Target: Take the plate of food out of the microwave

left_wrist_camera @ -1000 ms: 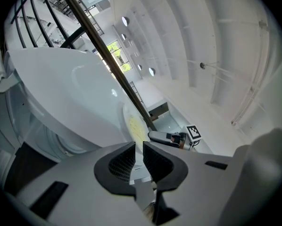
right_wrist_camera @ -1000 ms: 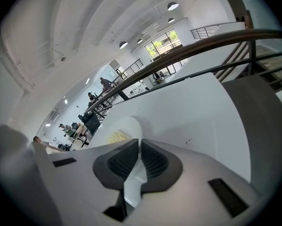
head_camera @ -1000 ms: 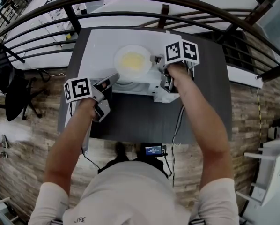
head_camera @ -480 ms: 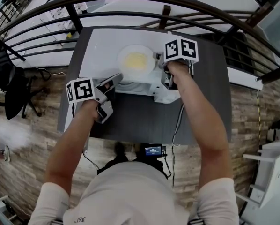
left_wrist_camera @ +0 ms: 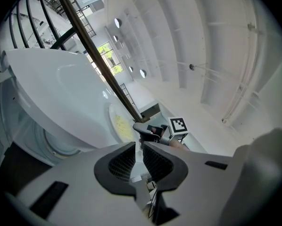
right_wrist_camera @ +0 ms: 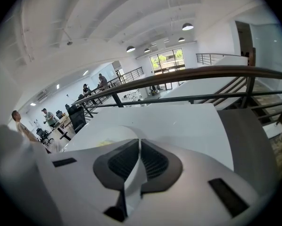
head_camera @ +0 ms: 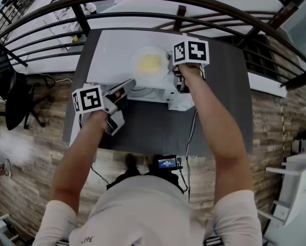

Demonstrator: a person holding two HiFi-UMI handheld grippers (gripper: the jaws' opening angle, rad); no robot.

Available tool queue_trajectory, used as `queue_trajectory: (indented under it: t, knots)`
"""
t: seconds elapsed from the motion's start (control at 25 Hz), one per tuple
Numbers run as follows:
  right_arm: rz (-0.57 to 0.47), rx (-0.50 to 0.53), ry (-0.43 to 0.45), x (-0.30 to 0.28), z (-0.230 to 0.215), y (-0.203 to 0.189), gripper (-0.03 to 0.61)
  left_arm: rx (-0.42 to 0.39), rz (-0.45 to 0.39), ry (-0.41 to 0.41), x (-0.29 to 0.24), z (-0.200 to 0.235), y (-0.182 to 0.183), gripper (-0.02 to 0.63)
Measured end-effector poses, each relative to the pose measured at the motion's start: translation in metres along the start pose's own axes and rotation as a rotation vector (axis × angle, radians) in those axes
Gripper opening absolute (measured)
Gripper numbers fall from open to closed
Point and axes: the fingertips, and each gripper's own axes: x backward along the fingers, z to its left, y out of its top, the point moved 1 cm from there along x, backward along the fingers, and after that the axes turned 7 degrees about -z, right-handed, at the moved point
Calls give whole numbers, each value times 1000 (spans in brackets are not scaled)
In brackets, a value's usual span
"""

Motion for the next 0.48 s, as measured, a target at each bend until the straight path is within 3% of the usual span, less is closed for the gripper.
queue_trajectory:
  t: [0.2,0.48]
  knots:
    - [-51,55,-39,9,0,-7,14,122,-67,-193,3,-42,-19,35]
    - [-87,49,-26,14,-6,-2,15,10,-146,-156,9,-45,-8,34]
